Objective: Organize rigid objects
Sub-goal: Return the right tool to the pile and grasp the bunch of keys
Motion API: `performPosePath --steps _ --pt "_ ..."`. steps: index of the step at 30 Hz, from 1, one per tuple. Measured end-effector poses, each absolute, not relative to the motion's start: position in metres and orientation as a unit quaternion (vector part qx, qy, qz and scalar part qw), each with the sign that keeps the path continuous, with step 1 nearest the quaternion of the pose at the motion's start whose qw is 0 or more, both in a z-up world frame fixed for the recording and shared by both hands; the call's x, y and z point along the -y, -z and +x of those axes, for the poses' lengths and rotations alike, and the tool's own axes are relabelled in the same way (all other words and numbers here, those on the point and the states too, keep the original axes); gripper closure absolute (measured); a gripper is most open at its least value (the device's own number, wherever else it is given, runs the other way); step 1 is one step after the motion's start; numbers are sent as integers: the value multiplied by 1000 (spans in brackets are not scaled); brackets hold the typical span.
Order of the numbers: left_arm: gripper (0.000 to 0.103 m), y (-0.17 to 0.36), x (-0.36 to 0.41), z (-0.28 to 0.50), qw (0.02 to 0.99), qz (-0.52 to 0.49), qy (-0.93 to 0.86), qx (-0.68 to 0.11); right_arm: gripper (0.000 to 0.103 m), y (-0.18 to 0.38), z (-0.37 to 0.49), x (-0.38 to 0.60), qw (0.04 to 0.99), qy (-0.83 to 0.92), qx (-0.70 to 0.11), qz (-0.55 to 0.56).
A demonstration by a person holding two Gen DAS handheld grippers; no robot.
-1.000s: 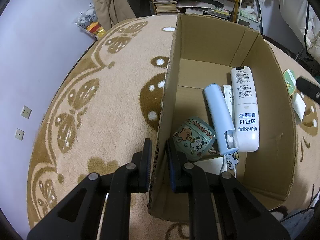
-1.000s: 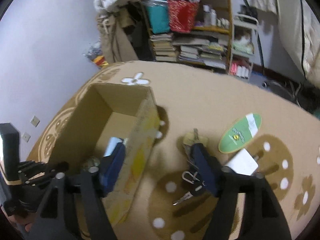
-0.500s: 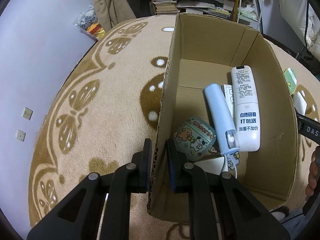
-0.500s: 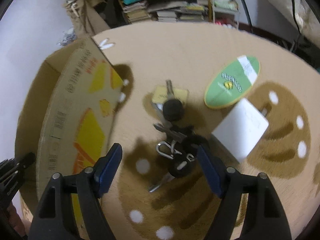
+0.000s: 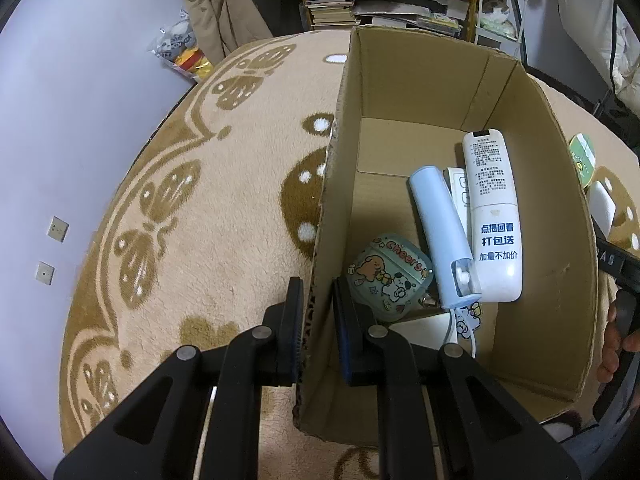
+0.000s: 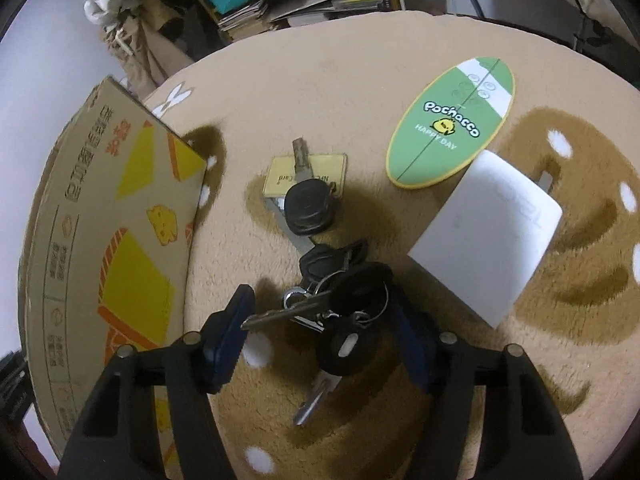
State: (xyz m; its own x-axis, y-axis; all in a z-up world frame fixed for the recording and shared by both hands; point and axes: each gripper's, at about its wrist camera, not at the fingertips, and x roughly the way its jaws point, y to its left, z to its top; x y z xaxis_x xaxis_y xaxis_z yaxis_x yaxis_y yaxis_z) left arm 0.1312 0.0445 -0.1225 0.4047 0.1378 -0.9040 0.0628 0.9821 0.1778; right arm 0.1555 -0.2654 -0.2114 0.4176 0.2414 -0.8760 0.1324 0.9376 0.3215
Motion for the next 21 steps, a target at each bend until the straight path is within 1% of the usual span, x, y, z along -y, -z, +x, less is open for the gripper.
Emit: performPosePath --steps 5,7,9,10,11,12,14,18,20,21 --pt "88 123 -44 131 833 94 -23 -544 30 216 156 252 829 -19 -544 124" --pt "88 124 -43 131 833 97 -23 -544 32 215 157 241 832 -3 -548 91" --pt "88 124 -42 131 833 98 -23 -543 35 216 155 237 837 4 -542 77" --pt "88 124 -42 131 833 98 -23 -543 46 215 153 239 839 8 -538 78" --pt "88 124 -42 130 834 97 -23 -543 62 214 151 240 842 20 -534 76" --pt "88 124 -43 130 834 96 -23 -543 69 211 149 241 844 30 -529 78" --pt "88 125 -41 131 834 95 -22 -543 76 206 148 242 846 27 -525 88" --pt "88 126 -41 131 834 96 -22 -543 78 202 146 246 848 10 -517 112" --pt "88 125 -41 131 834 96 -22 -543 84 192 143 252 849 -16 -508 146" --pt "88 126 -41 131 835 96 -22 -542 84 186 145 248 850 -20 -504 155"
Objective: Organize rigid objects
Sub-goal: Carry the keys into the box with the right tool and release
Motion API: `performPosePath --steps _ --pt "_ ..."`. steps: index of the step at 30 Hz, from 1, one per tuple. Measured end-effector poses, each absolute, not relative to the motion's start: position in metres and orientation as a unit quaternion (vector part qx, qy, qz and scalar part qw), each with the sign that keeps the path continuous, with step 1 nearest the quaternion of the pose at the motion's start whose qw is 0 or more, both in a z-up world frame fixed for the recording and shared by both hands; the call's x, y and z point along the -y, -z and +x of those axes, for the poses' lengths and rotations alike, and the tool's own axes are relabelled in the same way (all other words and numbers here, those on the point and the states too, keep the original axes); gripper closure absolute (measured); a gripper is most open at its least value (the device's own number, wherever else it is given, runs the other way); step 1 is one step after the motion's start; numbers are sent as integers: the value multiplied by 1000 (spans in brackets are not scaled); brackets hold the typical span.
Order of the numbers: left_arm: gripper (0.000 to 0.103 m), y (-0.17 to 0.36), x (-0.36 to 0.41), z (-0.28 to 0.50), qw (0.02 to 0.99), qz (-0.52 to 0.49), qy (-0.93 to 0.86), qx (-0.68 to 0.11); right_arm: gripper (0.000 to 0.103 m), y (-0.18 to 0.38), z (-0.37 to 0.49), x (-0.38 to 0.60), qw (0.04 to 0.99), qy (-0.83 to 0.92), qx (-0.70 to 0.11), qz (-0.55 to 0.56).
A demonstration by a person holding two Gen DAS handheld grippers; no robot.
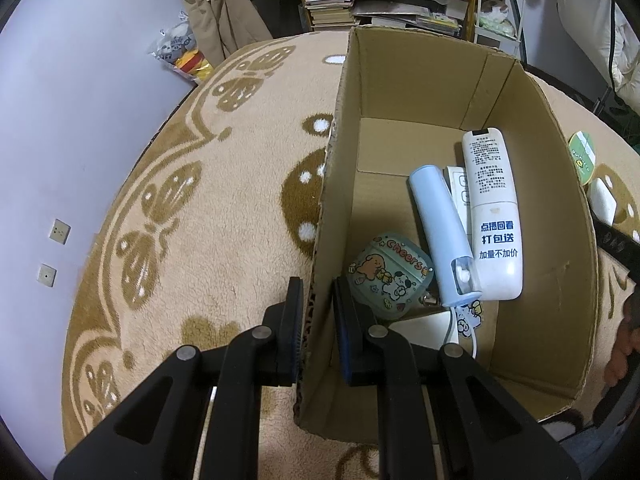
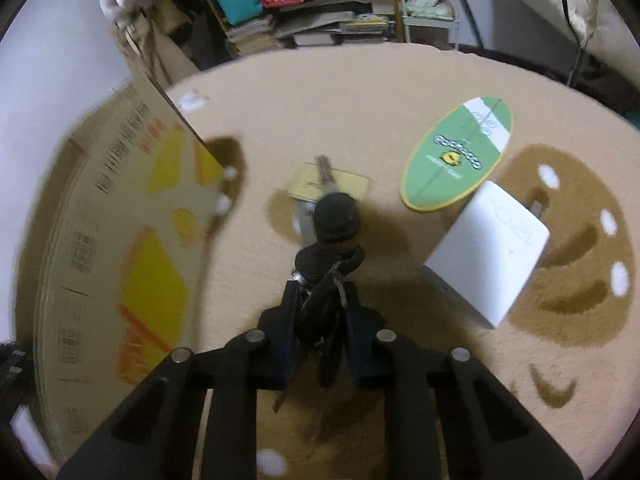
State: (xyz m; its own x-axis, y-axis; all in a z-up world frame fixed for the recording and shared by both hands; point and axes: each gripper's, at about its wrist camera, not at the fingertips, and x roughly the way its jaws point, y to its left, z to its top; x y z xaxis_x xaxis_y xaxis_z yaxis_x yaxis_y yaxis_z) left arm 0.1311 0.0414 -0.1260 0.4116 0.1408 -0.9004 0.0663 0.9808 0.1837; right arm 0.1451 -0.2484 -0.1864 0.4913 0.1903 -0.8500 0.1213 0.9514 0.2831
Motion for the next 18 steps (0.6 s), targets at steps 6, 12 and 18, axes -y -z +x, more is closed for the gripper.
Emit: performPosePath --steps 6,12,18 --pt "88 124 -43 132 835 93 -25 -541 85 151 141 244 878 -33 -450 163" --pt "87 123 -42 130 836 98 -27 -539 85 126 143 235 888 -57 -417 184" --pt "87 122 -44 129 836 102 -26 -538 85 91 132 218 913 -76 -364 170"
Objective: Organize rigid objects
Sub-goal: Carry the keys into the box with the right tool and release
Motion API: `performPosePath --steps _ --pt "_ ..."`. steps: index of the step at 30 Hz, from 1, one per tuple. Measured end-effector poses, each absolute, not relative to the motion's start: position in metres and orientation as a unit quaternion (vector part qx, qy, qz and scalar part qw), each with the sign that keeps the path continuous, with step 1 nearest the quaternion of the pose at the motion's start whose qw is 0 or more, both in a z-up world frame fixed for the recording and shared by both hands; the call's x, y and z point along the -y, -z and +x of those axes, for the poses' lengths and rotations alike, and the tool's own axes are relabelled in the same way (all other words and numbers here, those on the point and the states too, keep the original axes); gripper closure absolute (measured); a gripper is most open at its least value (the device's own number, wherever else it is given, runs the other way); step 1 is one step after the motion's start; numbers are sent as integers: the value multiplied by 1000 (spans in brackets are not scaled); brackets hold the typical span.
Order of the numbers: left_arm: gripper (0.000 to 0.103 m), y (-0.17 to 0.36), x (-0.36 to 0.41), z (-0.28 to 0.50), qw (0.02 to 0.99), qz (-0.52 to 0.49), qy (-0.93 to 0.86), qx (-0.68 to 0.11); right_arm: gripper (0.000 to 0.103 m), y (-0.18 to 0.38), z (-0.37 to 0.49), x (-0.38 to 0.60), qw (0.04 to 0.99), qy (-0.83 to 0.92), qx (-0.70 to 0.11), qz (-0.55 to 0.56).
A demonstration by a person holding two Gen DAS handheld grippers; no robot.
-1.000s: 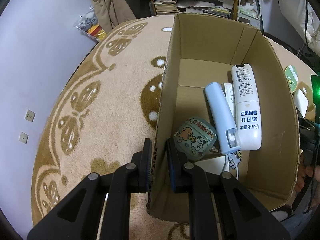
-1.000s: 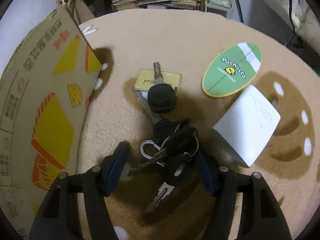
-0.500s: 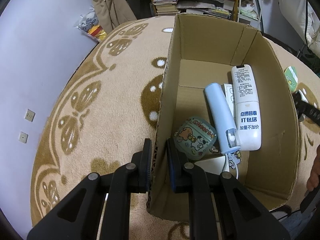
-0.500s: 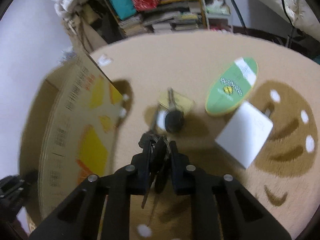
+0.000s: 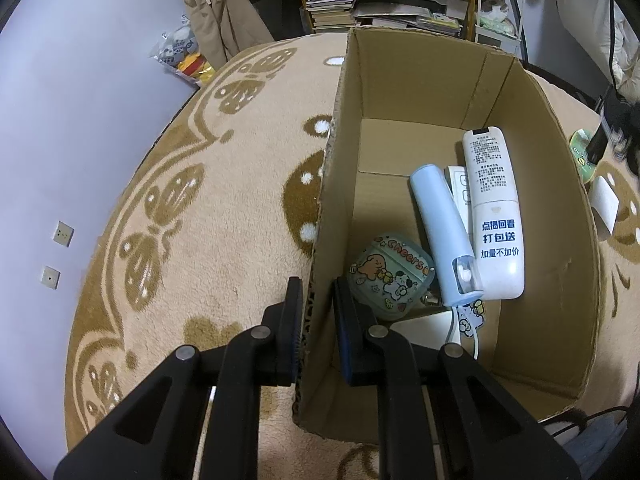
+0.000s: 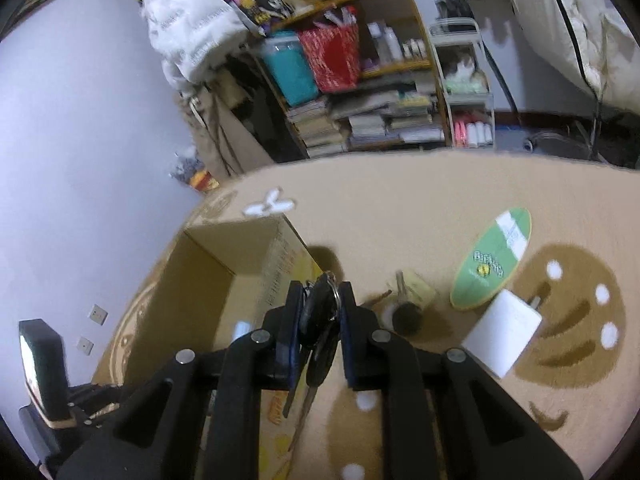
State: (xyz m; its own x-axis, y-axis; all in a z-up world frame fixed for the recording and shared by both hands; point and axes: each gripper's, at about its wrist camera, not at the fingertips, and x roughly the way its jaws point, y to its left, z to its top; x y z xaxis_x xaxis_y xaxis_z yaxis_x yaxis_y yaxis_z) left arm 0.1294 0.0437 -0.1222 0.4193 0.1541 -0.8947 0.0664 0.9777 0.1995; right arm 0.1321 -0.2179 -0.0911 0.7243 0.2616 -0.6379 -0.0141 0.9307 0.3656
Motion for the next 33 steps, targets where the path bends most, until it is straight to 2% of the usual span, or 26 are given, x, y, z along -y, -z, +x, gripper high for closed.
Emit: performPosePath --steps 7,16,33 --pt "87 122 -42 128 836 99 -26 -539 85 59 123 198 923 -127 -323 169" --pt "87 122 -41 127 836 97 -25 -539 85 51 110 169 916 -194 -308 171" --pt "87 125 -39 125 837 98 -24 -538 84 95 118 141 894 -201 -378 132"
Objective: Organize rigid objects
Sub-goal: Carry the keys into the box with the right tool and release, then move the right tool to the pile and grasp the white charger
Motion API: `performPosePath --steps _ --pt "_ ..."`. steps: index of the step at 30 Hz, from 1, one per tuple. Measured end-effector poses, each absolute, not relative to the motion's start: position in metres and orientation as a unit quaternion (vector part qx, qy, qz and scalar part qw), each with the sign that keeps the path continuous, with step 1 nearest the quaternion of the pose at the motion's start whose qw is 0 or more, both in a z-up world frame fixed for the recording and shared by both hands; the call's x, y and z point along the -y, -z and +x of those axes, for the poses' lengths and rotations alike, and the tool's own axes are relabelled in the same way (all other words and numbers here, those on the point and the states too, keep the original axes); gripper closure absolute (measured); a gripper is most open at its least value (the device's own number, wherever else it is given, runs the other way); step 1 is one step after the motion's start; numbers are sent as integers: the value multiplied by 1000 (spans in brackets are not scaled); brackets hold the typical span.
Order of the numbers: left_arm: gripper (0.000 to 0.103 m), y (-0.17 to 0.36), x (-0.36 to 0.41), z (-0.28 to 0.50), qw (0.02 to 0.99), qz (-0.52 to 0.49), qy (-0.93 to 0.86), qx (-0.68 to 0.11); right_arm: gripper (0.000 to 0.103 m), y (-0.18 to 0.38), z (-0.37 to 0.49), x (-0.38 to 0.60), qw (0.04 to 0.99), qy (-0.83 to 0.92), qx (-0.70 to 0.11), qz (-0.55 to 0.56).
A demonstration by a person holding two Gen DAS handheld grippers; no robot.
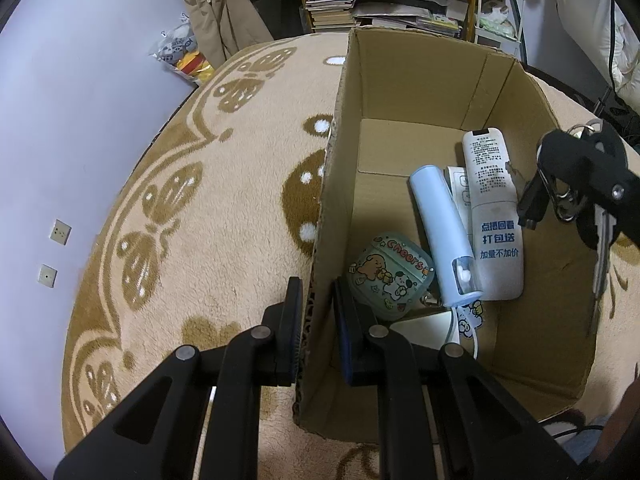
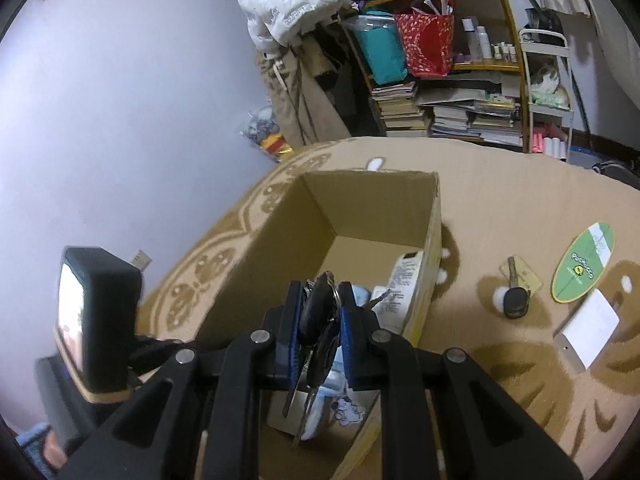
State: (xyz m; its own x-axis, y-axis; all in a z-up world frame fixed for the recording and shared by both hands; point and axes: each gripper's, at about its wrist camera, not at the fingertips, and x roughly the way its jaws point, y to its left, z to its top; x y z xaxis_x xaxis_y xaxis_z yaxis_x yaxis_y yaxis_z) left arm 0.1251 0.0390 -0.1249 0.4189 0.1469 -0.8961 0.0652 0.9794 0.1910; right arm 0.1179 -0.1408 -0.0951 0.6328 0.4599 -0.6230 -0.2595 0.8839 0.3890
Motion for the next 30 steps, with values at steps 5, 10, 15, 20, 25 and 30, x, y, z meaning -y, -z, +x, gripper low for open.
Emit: performPosePath --steps 5,10,15,20,25,30 --pt "87 126 -39 125 837 94 -22 -539 84 99 117 139 896 -193 -381 119" --pt "87 125 -39 126 836 96 -23 -540 84 97 116 138 898 -193 -377 117" --pt "87 126 -39 127 836 98 -23 -540 84 93 115 138 900 -190 -377 106" --pt "87 126 -39 127 836 97 -23 -540 40 87 118 144 904 -174 -377 102" --pt "87 126 -39 127 836 97 -23 -540 25 77 121 157 913 -155 -366 92" --pt "87 125 -40 127 836 97 -23 -540 11 74 125 177 920 -123 -356 108"
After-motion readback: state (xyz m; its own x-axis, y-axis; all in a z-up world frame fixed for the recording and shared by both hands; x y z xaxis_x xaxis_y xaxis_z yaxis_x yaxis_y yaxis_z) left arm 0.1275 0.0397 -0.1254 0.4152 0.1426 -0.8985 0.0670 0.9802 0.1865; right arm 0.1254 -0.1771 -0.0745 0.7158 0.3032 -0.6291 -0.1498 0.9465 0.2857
